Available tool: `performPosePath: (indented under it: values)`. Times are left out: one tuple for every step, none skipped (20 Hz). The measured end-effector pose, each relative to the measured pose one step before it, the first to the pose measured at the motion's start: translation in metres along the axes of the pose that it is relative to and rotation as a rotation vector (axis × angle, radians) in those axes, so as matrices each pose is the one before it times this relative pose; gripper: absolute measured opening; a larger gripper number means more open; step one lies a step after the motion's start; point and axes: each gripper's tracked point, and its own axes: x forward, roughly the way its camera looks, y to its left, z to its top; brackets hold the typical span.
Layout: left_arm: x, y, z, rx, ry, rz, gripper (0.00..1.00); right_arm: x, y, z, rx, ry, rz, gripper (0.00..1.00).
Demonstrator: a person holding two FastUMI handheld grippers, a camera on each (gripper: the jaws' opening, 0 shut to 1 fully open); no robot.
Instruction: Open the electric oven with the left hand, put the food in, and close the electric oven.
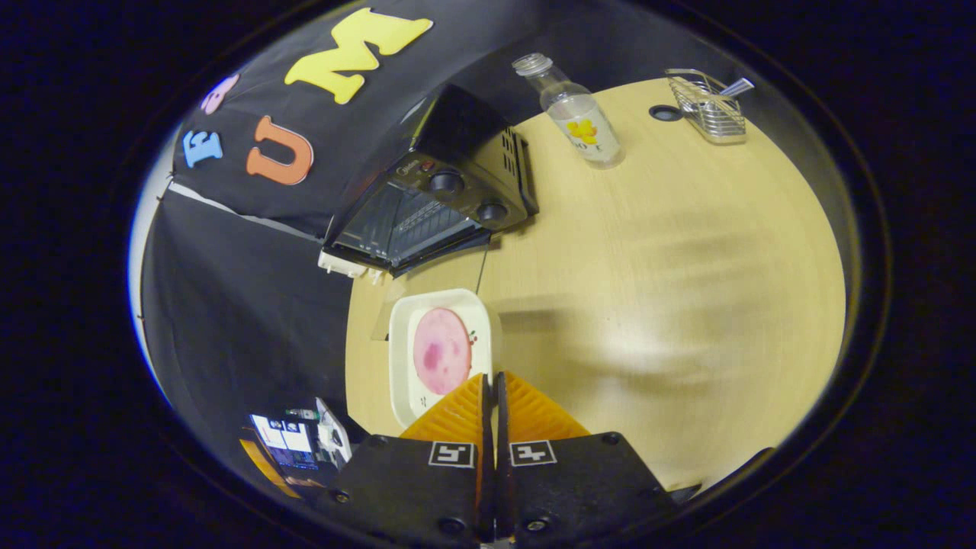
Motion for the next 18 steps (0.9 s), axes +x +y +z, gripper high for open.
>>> performPosePath:
  values:
    - [0.00213,0.00130,-0.00268,-0.00302,0.00154,-0.00003,0.96,0.00635,0.00580,0.00170,0.01648,0.00052,-0.00120,0.01]
    - [0.00120,0.00129,-0.00208,-0.00134,0.00379,0.00158,0.96,0.00666,0.00552,0.00214,0.01428,-0.00203,-0.00276,0.01]
    - [0.00112,0.00111,-0.00267,-0.00132,0.00487,0.00216,0.96,0.00734,0.00596,0.00147,0.00876,0.00103,-0.00287,0.04]
    - [0.00062,0.00245,-0.00296,-0.00489,0.00631,0.00101,0.96,0.00613,0.00711,0.00051,0.00848,0.00125,0.00282,0.01]
    - [0.00108,0.00146,-0.00050,-0.01155,-0.00046,0.00436,0.96,0.00637,0.00705,0.00070,0.01039,0.00135,0.00413,0.01]
    - [0.00010,0.00071,0.00158,-0.01049,-0.00187,-0.00214,0.96,0.00596,0.00744,0.00086,0.01376,-0.00034,0.00334,0.01]
    - [0.00020,0.00002,0.00101,-0.00735,-0.00194,-0.00281,0.96,0.00627,0.00693,0.00180,0.01258,-0.00623,0.00120,0.01]
    - [0.00081,0.00143,0.00044,-0.00590,-0.00151,0.00141,0.96,0.00664,0.00703,0.00181,0.00941,-0.00965,0.00167,0.04]
    - [0.00178,0.00222,-0.00092,-0.00531,0.00006,0.00489,0.96,0.00595,0.00774,0.00216,0.00602,-0.01379,0.00363,0.04]
    - [0.00092,0.00207,-0.00123,-0.00157,0.00121,0.00340,0.96,0.00560,0.00759,0.00312,0.00917,-0.01736,0.00467,0.04]
    - [0.00085,0.00204,-0.00058,-0.00090,0.00069,0.00531,0.96,0.00724,0.00780,0.00326,0.01201,-0.01918,0.00415,0.04]
    - [0.00087,0.00245,-0.00175,-0.00091,0.00092,0.00553,0.96,0.00606,0.00679,0.00312,0.01939,-0.01992,0.00282,0.01]
    - [0.00071,0.00215,-0.00314,-0.00389,0.00387,0.00807,0.96,0.00787,0.00690,0.00327,0.02146,-0.01847,0.00004,0.01]
    - [-0.00004,0.00233,-0.00191,-0.00634,0.00201,0.00846,0.96,0.00847,0.00646,0.00364,0.02102,-0.02400,-0.00201,0.04]
    - [0.00094,0.00184,-0.00296,-0.00611,0.00282,0.00727,0.96,0.00985,0.00500,0.00518,0.01698,-0.02644,-0.00597,0.04]
    - [0.00194,0.00291,-0.00260,-0.00594,0.00214,0.01053,0.96,0.01050,0.00481,0.00491,0.01206,-0.02637,-0.00669,0.00]
    - [0.00043,0.00420,-0.00316,-0.00357,0.00582,0.01307,0.96,0.00975,0.00340,0.00550,0.00894,-0.02759,-0.01362,0.04]
    - [0.00295,0.00606,-0.00529,-0.00503,0.00641,0.01863,0.96,0.00864,0.00454,0.00535,0.01802,-0.02921,-0.01026,0.04]
